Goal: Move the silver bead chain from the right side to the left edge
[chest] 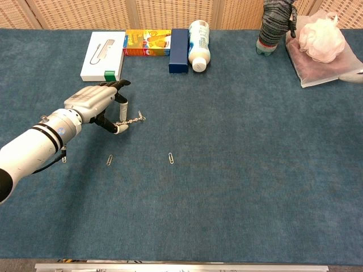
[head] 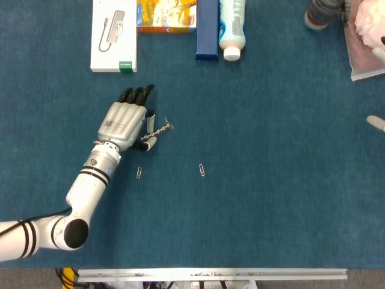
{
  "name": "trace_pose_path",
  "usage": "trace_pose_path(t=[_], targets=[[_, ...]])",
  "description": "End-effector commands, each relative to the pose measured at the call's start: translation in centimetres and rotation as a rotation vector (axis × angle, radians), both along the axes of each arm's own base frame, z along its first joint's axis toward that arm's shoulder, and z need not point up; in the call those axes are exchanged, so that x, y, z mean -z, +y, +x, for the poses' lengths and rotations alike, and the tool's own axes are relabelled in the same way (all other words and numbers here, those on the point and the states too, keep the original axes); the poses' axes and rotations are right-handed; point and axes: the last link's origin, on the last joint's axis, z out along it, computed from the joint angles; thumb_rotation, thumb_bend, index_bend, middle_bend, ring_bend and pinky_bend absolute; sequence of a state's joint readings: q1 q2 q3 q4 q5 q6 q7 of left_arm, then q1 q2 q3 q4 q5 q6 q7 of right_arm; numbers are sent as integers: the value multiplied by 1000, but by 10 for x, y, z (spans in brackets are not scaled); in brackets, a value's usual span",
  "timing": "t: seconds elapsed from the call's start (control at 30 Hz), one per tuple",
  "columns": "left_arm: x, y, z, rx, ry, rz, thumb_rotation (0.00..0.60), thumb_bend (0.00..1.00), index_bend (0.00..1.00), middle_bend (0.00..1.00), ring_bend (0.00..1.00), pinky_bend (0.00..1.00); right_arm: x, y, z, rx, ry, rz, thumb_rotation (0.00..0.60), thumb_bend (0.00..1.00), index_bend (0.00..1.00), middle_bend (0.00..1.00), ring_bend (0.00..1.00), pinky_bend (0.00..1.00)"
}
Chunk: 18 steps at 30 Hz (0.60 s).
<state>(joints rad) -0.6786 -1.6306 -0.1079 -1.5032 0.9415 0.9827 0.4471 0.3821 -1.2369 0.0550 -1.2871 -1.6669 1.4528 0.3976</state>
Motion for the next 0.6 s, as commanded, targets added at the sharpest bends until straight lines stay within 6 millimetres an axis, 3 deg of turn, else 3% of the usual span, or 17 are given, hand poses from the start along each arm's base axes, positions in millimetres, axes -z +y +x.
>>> trace_pose_path(t=[0.03, 0.6], targets=[[-3, -2, 1, 10, 3, 4, 600, 300, 588, 0, 0, 18, 0, 0, 0, -1, -1, -1, 600, 0, 70, 24, 0, 94], [-23, -33, 7, 62, -5, -3, 600, 299, 587, 0, 0, 18, 0, 3, -1, -1, -4, 2, 600, 0, 70, 24, 0, 94]])
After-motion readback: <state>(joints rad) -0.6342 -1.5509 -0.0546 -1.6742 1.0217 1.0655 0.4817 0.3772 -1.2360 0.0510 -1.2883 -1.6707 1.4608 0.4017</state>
